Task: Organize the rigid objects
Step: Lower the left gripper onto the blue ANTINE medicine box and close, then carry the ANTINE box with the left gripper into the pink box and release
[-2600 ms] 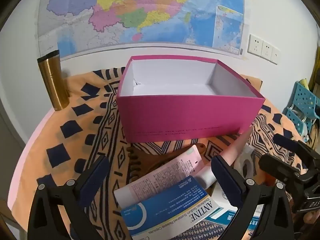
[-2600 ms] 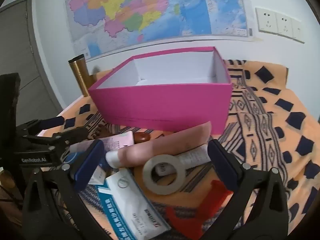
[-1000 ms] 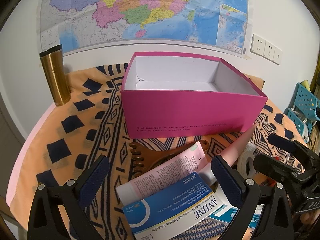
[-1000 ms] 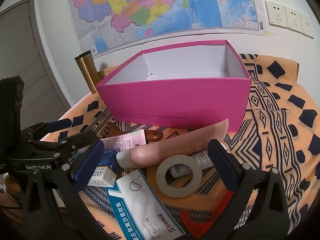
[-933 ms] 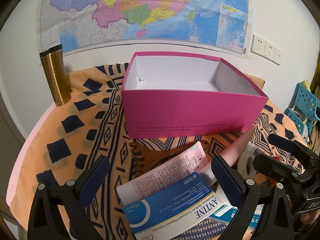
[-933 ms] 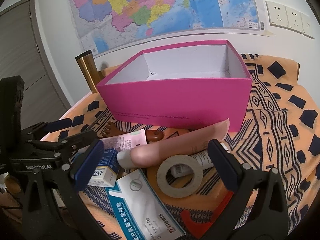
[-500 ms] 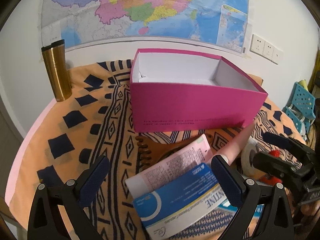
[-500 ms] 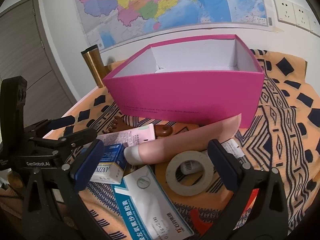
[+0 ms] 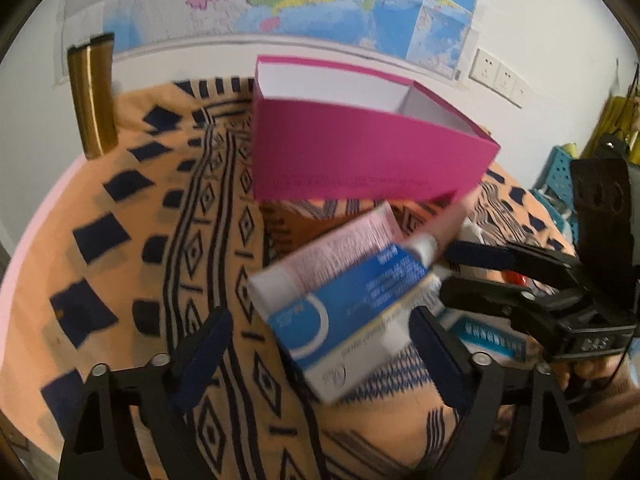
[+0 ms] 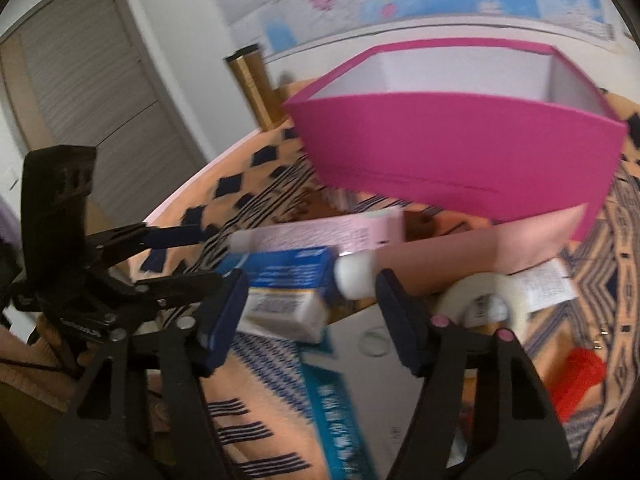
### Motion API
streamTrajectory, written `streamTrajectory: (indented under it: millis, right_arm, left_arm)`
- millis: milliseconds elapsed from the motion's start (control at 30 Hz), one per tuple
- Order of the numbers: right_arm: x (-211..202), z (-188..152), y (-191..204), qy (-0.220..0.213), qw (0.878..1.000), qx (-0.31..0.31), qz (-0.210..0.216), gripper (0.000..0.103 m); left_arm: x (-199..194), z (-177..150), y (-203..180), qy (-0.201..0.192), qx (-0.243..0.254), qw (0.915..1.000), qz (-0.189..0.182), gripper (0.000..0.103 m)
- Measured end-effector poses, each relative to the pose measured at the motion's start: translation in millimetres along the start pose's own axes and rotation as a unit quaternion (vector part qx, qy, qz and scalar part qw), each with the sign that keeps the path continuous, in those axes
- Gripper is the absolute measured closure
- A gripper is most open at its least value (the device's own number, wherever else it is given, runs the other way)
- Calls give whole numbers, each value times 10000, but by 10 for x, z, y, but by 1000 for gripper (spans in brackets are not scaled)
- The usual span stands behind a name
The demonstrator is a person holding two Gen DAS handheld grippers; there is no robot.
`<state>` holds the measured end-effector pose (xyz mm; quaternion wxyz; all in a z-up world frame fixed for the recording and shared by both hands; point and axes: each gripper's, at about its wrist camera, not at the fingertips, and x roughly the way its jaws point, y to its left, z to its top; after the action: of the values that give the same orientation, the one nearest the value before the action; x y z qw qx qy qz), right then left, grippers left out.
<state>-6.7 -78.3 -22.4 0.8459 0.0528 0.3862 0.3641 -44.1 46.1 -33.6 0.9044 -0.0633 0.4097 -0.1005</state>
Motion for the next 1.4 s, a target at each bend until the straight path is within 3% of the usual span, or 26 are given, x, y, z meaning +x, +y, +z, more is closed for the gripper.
streamTrajectory:
  millis: [167,267,700,1033,1400]
  right_arm:
    - [114,-30,22,213,9996,53,197,49]
    - [156,-36,12,290,9990,130,304,57]
    - [116,12,68,218,9989,133,398,59]
    - [-161,336,83,-236,9991,-8,347,59]
    - [-303,840,-97,-814,9966,-133,81,59]
  left_arm:
    - [27,-112,17,269,-75,9991,-332,37]
    - [37,-164,-9,368,-43,9984,-426,43]
    - [-164,-65,32,101,-128,9986,-509,45]
    - [-379,496,-108,-591,366,9967,-418,45]
    - [-275,1197,-168,-1087,721,9912,-218,45]
